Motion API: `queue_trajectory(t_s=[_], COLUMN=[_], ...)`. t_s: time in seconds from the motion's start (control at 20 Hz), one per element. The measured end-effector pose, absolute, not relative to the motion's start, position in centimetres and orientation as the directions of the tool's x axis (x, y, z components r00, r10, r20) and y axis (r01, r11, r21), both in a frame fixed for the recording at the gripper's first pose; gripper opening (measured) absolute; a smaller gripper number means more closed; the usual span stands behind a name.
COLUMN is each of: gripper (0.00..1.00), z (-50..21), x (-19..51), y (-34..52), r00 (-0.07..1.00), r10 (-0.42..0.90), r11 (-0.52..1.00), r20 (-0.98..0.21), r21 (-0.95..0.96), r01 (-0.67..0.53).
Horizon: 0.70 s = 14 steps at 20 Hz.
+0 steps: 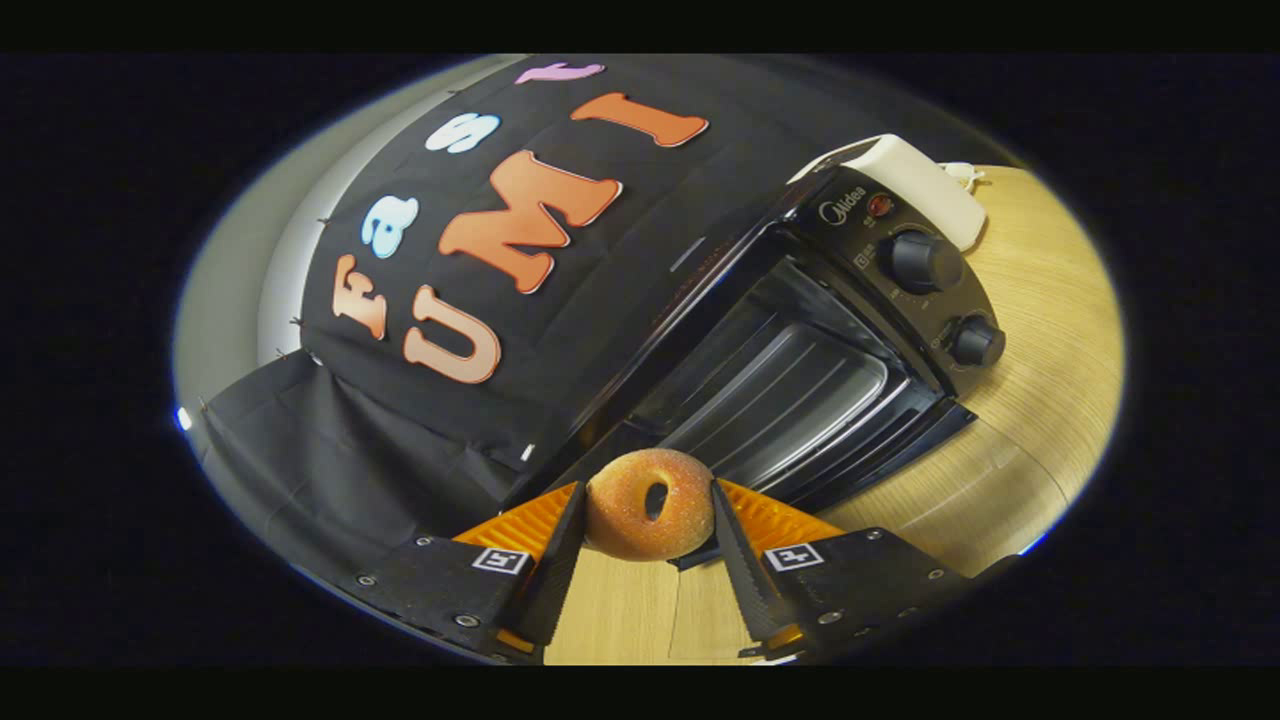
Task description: Open the toaster oven, put the food inside, and close the toaster oven door.
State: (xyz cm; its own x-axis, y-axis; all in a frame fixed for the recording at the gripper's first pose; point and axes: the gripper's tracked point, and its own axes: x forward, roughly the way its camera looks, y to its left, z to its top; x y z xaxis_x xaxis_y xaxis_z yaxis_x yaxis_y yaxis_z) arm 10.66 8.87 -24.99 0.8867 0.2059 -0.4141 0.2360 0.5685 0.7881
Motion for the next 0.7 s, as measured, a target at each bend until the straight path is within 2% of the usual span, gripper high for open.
queue_trajectory(t_s=[0.55,0.7], gripper=[0.70,0.74], z=[-27.8,-28.2], x=[15.2,15.9], y=[8.0,7.7], r00=[0.889,0.892], r10=[0.061,0.034], r11=[0.750,0.802], r20=[-0.454,-0.451], r21=[0.608,0.545], r01=[0.259,0.244])
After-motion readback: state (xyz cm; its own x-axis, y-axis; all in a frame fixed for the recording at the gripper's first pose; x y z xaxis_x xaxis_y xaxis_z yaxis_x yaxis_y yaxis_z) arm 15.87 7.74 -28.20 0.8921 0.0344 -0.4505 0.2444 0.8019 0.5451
